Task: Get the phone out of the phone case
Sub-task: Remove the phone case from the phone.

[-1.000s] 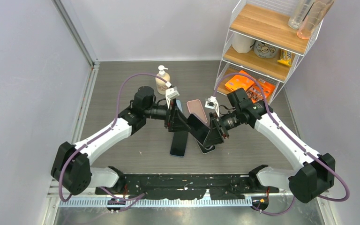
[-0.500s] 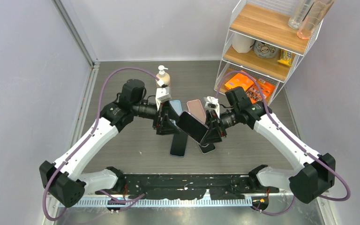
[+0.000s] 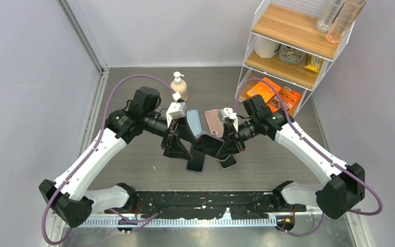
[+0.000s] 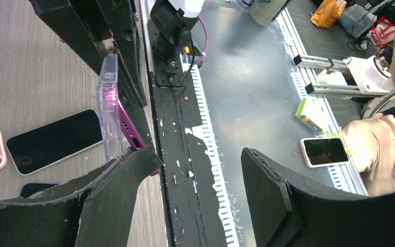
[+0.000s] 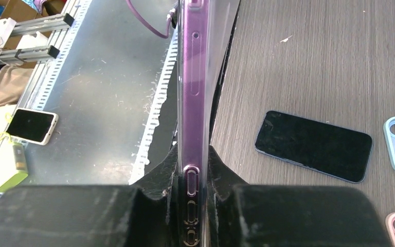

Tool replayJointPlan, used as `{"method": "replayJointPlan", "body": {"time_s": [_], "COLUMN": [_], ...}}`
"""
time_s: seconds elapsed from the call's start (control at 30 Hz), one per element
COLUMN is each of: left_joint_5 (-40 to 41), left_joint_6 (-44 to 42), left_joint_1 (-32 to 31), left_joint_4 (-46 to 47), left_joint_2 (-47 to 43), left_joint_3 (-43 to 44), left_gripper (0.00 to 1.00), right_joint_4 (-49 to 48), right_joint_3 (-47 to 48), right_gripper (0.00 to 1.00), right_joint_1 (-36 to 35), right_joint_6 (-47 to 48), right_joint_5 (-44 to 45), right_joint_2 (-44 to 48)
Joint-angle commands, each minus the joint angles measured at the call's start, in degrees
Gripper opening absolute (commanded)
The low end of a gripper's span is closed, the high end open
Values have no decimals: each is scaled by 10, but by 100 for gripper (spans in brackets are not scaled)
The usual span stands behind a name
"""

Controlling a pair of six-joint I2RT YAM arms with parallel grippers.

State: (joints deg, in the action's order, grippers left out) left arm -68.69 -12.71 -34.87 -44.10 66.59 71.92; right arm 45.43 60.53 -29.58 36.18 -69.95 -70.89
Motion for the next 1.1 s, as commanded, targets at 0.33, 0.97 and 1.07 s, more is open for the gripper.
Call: {"method": "replayJointPlan", "body": {"time_s": [0.33,0.97,1.07], "left_joint_5": [16,4,3], "left_joint_6": [-58,-121,-116], "left_joint_1": [-3,37,37], "left_joint_4": [-53,-124,-120], "left_joint_2": [-20,-60,-61], "left_joint_3": [22,41,33], "left_gripper": [76,76,76], "right_joint_4": [-49,-26,-26], "right_joint_3": [15,20,25], "right_gripper": [5,5,5], "right_joint_1": [-1,-1,-1], "right_joint_6": [28,52,49], "right_joint_5": [8,17,12], "right_joint_2": [4,-19,-23]}}
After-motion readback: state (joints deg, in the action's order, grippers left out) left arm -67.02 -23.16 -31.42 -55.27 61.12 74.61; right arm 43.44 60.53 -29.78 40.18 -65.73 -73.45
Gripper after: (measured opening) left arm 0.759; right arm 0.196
